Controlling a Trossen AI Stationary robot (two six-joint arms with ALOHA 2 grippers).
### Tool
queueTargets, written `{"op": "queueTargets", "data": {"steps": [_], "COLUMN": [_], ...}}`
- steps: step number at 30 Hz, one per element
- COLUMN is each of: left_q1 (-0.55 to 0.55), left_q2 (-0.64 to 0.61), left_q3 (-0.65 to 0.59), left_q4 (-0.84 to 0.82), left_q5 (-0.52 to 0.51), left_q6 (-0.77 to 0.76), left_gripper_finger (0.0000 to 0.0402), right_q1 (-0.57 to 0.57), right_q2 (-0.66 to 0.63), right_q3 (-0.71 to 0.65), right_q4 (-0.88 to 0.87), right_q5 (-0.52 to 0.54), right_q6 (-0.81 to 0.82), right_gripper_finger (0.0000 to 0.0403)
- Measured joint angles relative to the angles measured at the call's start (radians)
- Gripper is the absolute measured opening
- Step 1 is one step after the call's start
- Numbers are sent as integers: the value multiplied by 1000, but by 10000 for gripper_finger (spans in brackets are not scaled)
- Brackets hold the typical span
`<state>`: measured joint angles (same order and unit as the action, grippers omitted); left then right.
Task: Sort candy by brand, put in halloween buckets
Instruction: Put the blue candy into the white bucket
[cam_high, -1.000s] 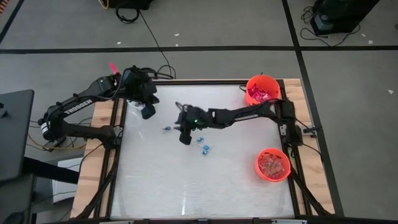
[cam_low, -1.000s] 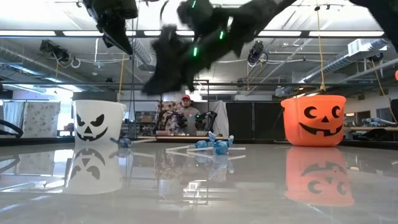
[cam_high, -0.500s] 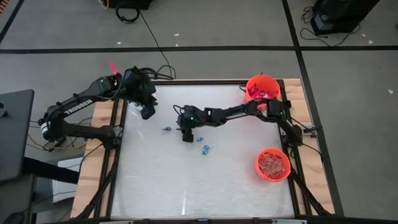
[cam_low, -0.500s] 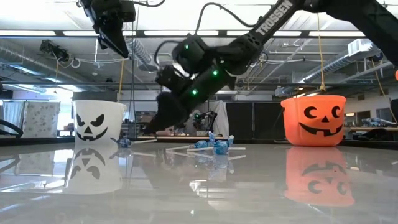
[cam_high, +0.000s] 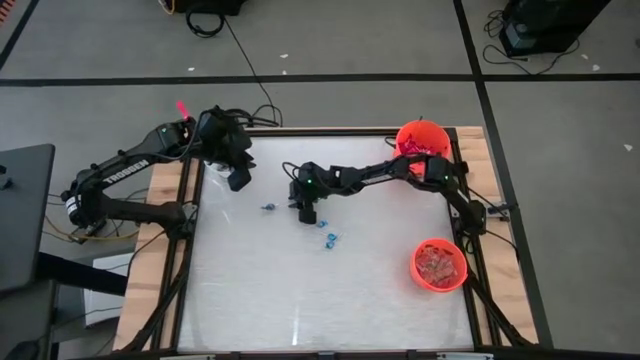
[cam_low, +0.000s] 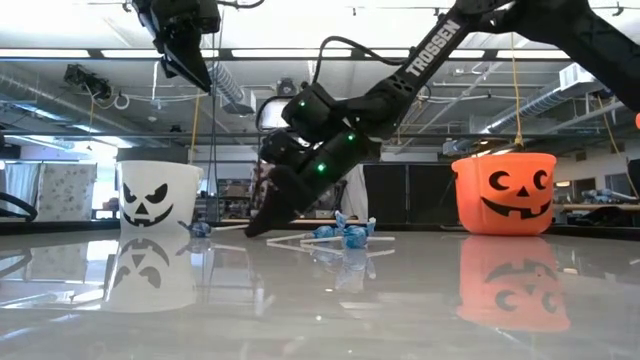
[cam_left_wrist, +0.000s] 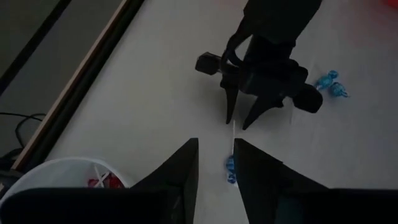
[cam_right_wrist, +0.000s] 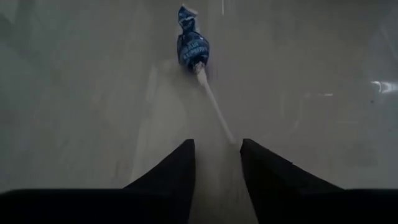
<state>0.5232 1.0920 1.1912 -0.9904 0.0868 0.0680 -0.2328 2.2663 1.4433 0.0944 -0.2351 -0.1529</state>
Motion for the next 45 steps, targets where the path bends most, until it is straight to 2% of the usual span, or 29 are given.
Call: {"op": "queueTargets", "data": {"steps": [11, 13, 17, 23, 25, 28, 30, 36, 39, 42, 45], "left_q1": [-1, -1, -1, -1, -1, -5, -22, -66, -72, -79, -83], "left_q2": [0, 0, 0, 0, 0, 0, 0, 0, 0, 1, 1], "left_q3": [0, 0, 0, 0, 0, -9, -27, -109, -140, -163, -165], "left_q4": [-2, -2, -2, 13, 5, 2, 2, 10, 40, 87, 102], "left_q5": [0, 0, 0, 21, 61, 201, 246, 180, 180, 180, 183], "left_q6": [-1, -1, -2, 1, 6, 36, 56, 87, 87, 81, 83], "left_gripper_finger": [108, 108, 108, 111, 116, 133, 152, 225, 260, 282, 287], "right_q1": [0, -1, -4, -6, -6, -1, 4, 23, 35, 48, 56], "right_q2": [7, 7, 7, 4, -13, -61, -95, -204, -244, -266, -282], "right_q3": [-1, -1, -1, -1, -2, -2, -1, -2, -1, -1, -1], "right_q4": [53, 48, 47, 40, 37, 47, 45, 34, 35, 29, 36], "right_q5": [-32, -31, -62, -65, -43, -31, -30, -24, -16, -17, -16], "right_q6": [27, 30, 27, 92, 126, 130, 127, 126, 125, 124, 124], "right_gripper_finger": [108, 85, 16, 7, 7, 5, 5, 5, 4, 4, 4]}}
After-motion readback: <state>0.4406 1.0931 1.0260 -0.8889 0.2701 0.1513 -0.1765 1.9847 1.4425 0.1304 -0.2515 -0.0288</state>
